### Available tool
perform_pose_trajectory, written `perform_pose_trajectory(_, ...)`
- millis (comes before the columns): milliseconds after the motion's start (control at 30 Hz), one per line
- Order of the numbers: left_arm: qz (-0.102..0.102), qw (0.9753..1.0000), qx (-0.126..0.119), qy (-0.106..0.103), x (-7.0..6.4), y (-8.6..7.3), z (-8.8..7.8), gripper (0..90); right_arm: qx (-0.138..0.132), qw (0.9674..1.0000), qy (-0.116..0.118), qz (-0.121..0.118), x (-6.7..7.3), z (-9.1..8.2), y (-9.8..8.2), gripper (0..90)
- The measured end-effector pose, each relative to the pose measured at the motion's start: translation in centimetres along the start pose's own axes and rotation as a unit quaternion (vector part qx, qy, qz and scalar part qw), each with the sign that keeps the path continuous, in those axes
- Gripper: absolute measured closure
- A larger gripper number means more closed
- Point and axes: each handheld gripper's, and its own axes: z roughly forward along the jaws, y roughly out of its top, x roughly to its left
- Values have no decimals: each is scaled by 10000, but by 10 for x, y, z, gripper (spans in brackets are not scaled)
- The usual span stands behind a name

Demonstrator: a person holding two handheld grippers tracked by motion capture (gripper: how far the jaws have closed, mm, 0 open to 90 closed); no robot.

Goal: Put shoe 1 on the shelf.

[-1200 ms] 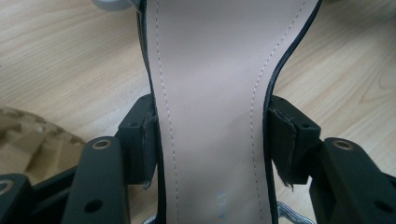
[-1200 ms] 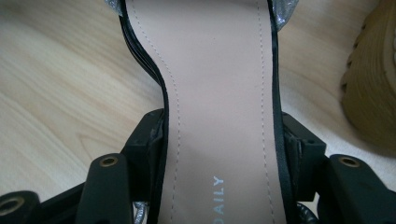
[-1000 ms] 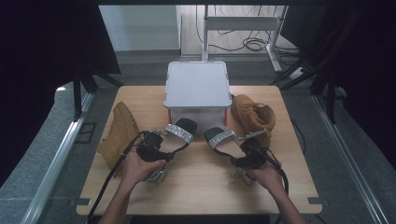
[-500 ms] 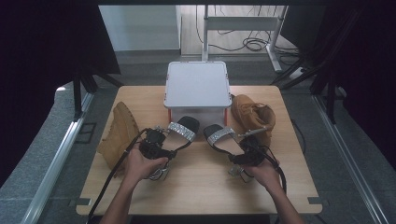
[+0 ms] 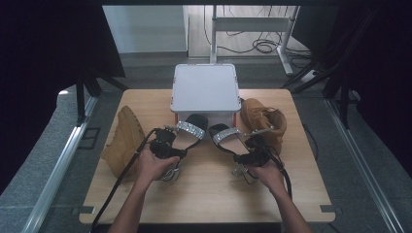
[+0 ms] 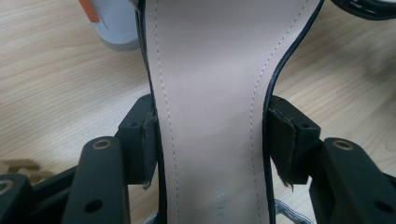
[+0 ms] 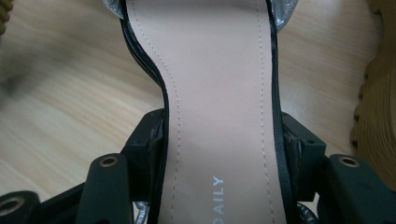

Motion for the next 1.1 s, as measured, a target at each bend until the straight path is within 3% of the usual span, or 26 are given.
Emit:
perform_pose_trajectory(300, -198, 9998, 77, 43, 6, 6, 17, 414, -66, 9996, -219, 136, 3, 13, 11, 419)
perform_pose_trajectory(600, -338, 9994, 43, 117, 9, 10, 23, 415, -138, 9991, -267, 292, 6, 24, 18, 420)
perform_pose_trajectory(800, -409, 9986, 63, 332, 10, 19, 30, 414, -314, 9968, -518, 528, 9, 32, 24, 420)
perform_pose_trajectory(933, -603, 9980, 1, 208, 12, 23, 34, 414, -452, 9955, -550, 627, 13, 38, 29, 420)
perform_pose_trajectory(1100, -750, 9967, -70, 289, 14, 24, 44, 414, -523, 9935, -628, 790, 19, 47, 37, 420)
